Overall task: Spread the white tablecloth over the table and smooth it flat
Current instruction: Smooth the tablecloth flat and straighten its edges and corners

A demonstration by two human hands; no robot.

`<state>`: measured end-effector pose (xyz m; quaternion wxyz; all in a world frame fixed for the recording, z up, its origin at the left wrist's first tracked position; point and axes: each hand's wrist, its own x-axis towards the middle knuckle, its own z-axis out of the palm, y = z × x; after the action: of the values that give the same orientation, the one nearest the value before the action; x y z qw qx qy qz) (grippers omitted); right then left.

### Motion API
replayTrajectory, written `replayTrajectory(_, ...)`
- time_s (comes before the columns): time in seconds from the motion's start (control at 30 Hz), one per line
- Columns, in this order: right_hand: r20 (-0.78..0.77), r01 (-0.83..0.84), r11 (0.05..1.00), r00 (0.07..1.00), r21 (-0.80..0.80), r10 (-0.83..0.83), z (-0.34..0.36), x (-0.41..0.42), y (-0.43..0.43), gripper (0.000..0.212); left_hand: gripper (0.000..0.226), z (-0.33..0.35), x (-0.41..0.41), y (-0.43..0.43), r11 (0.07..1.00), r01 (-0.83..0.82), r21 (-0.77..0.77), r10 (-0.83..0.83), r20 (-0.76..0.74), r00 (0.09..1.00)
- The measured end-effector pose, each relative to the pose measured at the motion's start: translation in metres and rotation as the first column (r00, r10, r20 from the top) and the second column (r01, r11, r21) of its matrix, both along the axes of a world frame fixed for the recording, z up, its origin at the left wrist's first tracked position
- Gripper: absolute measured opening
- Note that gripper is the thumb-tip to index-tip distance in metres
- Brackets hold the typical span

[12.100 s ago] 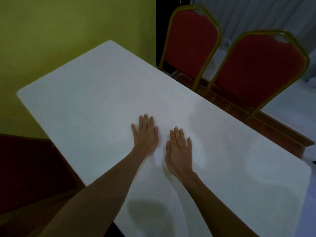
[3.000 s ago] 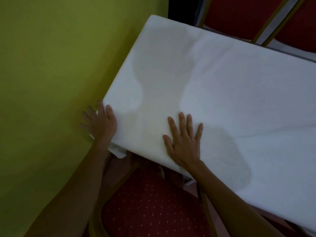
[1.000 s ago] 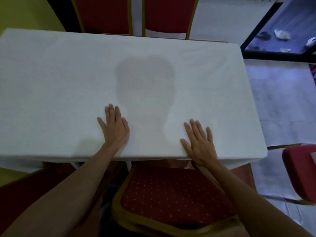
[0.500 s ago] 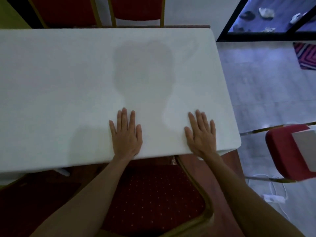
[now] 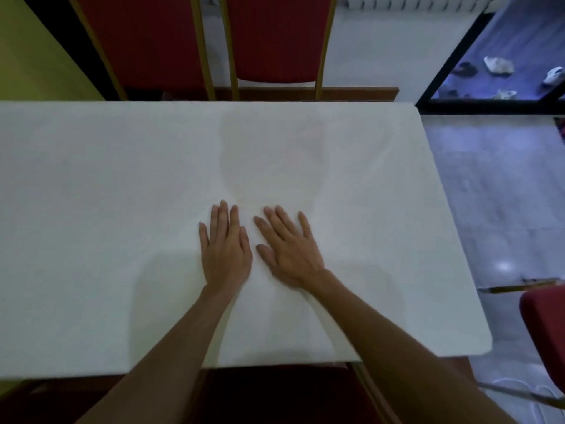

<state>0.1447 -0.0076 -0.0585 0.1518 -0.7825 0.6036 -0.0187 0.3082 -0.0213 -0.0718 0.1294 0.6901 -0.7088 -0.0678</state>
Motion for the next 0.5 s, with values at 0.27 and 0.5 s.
replayTrajectory(0.27,-0.108,0.464,0.883,0.883,0.07,-0.456,0.01,-0.157,-0.09,0.06,0.051,-0.005,0.001,0.001,1.0,0.001,0.0,-0.001,0.025,1.0)
replayTrajectory(0.5,-0.001,-0.061,0.998,0.998,-0.008,0.061,0.015,-0.022,-0.109,0.056,0.054,0.004,-0.024,-0.049,0.99,-0.13,0.051,0.132,-0.027,0.991)
